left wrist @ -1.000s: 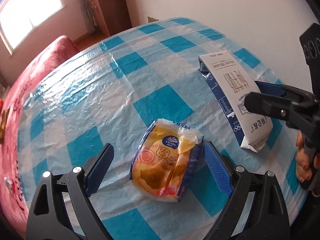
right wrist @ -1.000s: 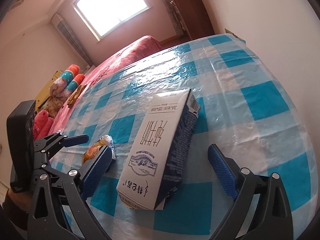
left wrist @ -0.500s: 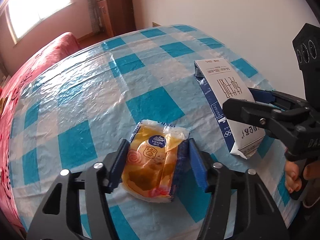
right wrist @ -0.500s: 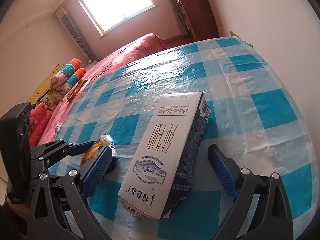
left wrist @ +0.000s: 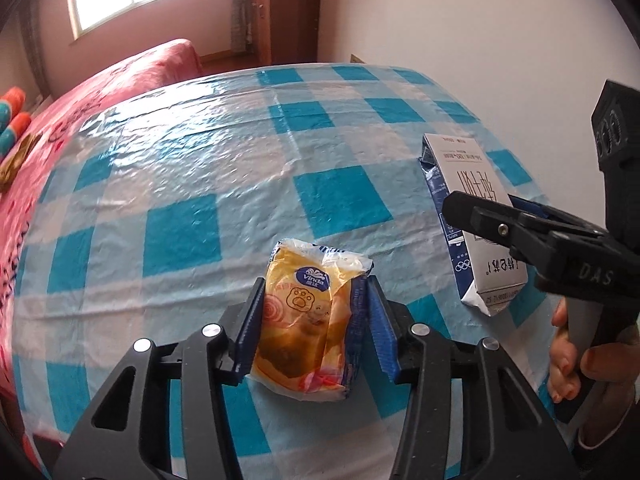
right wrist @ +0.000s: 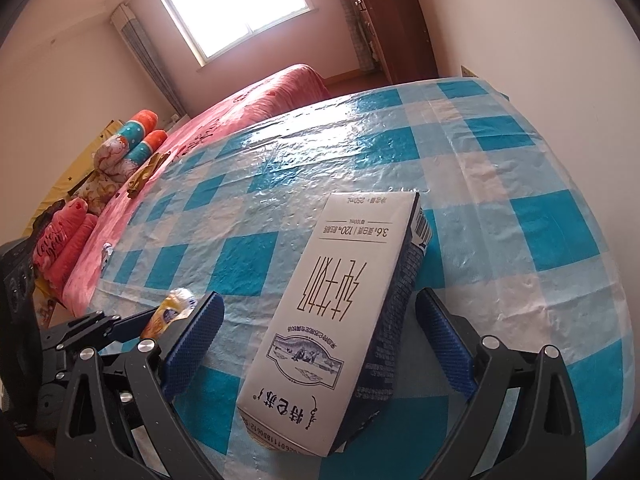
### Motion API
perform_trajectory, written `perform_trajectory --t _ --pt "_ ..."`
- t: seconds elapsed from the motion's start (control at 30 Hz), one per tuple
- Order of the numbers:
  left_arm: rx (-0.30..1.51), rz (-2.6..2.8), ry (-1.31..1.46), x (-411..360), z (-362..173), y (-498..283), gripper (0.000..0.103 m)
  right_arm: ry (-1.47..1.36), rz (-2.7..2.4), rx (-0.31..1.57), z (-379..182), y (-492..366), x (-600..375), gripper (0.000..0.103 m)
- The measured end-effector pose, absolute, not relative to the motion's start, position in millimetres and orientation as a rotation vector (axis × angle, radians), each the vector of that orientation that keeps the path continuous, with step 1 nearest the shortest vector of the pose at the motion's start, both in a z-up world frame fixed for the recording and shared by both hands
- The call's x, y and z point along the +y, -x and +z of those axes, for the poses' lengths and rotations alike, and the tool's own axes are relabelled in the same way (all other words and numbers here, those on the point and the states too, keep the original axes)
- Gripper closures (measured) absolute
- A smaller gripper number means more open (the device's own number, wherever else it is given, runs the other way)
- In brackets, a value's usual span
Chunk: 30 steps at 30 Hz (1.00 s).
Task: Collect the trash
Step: 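Grasp the white milk carton with the right gripper while the left holds the snack packet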
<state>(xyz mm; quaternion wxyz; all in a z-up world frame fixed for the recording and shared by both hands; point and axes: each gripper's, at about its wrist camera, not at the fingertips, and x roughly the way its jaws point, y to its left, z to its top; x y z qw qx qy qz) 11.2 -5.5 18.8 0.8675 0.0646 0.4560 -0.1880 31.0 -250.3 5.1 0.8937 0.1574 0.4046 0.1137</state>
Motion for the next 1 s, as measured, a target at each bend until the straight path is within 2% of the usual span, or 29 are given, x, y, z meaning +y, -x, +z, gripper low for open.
perform_trajectory --t 0.4,0.5,0.7,0.8,0.87,1.0 --pt "0.93 -0.367 -0.009 32 22 8 0.054 -0.242 0.192 0.862 5 -34 -238 0.008" --pt "0.923 -0.363 0.016 41 24 13 0.054 -0.218 0.176 0.866 4 -34 -235 0.014" --pt "0.902 -0.353 0.033 59 27 28 0.054 -0.163 0.143 0.88 3 -35 -228 0.016" --pt "0.899 -0.353 0.044 66 28 35 0.054 -0.131 0.109 0.883 3 -35 -225 0.023" --pt "0.897 -0.348 0.043 71 27 40 0.054 -0.123 0.096 0.882 3 -34 -225 0.032" --pt "0.896 -0.346 0.057 79 27 49 0.054 -0.113 0.087 0.882 3 -32 -225 0.034"
